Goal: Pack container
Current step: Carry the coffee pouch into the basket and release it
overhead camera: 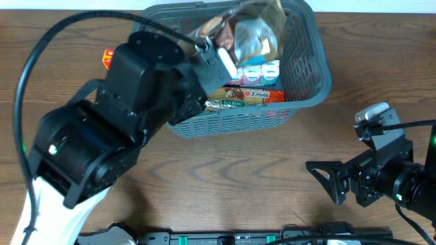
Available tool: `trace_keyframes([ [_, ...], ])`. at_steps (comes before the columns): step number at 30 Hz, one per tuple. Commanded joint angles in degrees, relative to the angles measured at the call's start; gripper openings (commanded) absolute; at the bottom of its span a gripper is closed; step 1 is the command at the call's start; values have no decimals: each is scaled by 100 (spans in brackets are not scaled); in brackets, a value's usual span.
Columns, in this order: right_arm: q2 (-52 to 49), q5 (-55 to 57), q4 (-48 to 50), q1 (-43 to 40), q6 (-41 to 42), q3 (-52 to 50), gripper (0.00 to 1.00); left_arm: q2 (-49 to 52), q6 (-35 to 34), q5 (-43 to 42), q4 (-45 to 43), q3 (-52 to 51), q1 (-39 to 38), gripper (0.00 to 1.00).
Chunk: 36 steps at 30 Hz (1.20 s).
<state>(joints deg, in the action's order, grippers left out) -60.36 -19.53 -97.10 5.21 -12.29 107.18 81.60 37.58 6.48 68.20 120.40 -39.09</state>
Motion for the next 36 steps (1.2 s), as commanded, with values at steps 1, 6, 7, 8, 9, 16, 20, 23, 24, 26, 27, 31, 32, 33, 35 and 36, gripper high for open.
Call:
trace_keyframes([
  [1, -2, -20, -15, 50, 68, 15, 99, 138, -175, -476, -404, 258, 11, 6],
  [6, -2, -20, -15, 50, 68, 15, 99, 785, -446, -476, -629, 258, 11, 6],
  [7, -2, -17, -15, 50, 70, 15, 99, 916, -448, -476, -660, 258, 13, 6],
  [8, 0, -20, -15, 50, 68, 15, 99, 1049, -496, -472, -697, 258, 13, 6],
  [9, 0, -20, -15, 50, 68, 15, 99, 1176, -616, -437, -772, 258, 13, 6],
  [16, -2, -17, -15, 50, 68, 15, 99, 1694, -2935, -83, -1613, 258, 11, 6],
  [20, -2, -20, -15, 50, 70, 15, 99, 1628, -3829, -94, -1731, 258, 11, 6],
  [23, -2, -17, -15, 50, 70, 15, 99, 1580, -4111, -251, -1725, 258, 11, 5],
  [24, -2, -20, -15, 50, 70, 15, 99, 1572, -4148, -356, -1725, 258, 11, 32],
  [26, 0, -20, -15, 48, 70, 15, 99, 1526, -4159, -577, -1714, 258, 11, 99],
  [27, -2, -17, -15, 50, 70, 15, 99, 1488, -4164, -608, -1711, 258, 11, 99],
  [31, -2, -17, -15, 50, 70, 15, 99, 1187, -4291, -560, -1716, 258, 13, 99],
  [32, -2, -17, -15, 50, 68, 15, 99, 1099, -4454, -476, -1714, 258, 15, 98],
  [33, -2, -17, -15, 50, 68, 15, 99, 990, -4710, -271, -1687, 258, 20, 99],
  [35, -2, -20, -15, 50, 70, 15, 99, 789, -5086, 251, -1574, 258, 17, 99],
  [36, -2, -20, -15, 50, 70, 15, 99, 702, -5250, 557, -1491, 258, 17, 99],
])
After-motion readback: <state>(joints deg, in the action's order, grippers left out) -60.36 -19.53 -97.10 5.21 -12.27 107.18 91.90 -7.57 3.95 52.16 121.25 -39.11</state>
